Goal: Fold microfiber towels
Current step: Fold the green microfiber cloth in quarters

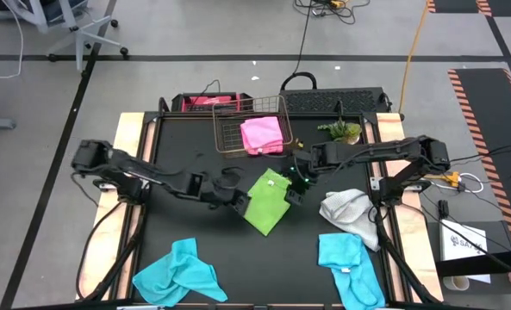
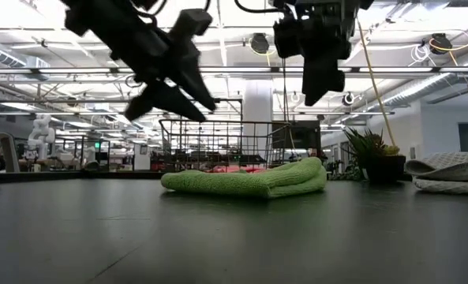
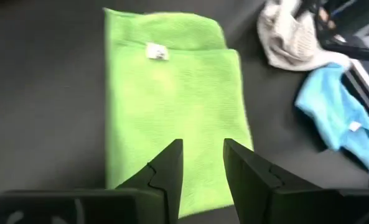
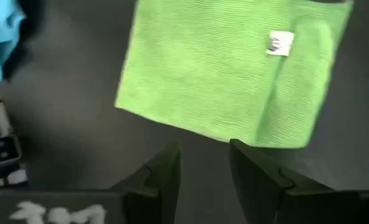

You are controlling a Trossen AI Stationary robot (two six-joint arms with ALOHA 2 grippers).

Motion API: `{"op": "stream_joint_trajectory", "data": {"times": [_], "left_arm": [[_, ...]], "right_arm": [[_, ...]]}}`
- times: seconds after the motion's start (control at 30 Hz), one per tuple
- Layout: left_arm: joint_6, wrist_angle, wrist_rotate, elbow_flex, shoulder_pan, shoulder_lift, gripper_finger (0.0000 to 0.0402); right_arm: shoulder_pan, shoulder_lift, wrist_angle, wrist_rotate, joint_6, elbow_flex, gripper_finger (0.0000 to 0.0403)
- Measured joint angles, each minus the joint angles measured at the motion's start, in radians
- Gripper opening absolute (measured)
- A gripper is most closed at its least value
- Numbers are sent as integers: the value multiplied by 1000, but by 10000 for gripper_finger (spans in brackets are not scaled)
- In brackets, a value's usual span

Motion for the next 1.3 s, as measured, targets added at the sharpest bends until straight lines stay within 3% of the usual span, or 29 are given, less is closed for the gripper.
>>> {"op": "stream_joint_trajectory", "data": {"times": [0.17, 0.3, 0.47, 0.73, 0.87, 1.1, 1.3], "left_arm": [[26, 200, 42, -1, 0, 137, 96], [-9, 206, 131, -1, 1, 208, 78], [-49, 112, 191, 1, -16, 251, 53], [-109, -98, 235, 4, -41, 220, 16], [-109, -113, 244, 1, -45, 201, 3], [-120, -130, 245, 0, -45, 188, 20], [-119, -132, 250, 0, -45, 188, 5]], "right_arm": [[0, 1, -16, 16, 6, 0, 125], [0, 1, -7, 39, 6, -13, 125], [-2, 1, 25, 40, 16, -42, 125], [-2, 1, 29, 40, 41, -102, 125], [-4, 1, 138, 66, 59, -146, 125], [-8, 1, 458, 52, 118, -255, 125], [-3, 1, 525, 30, 207, -353, 125]]}}
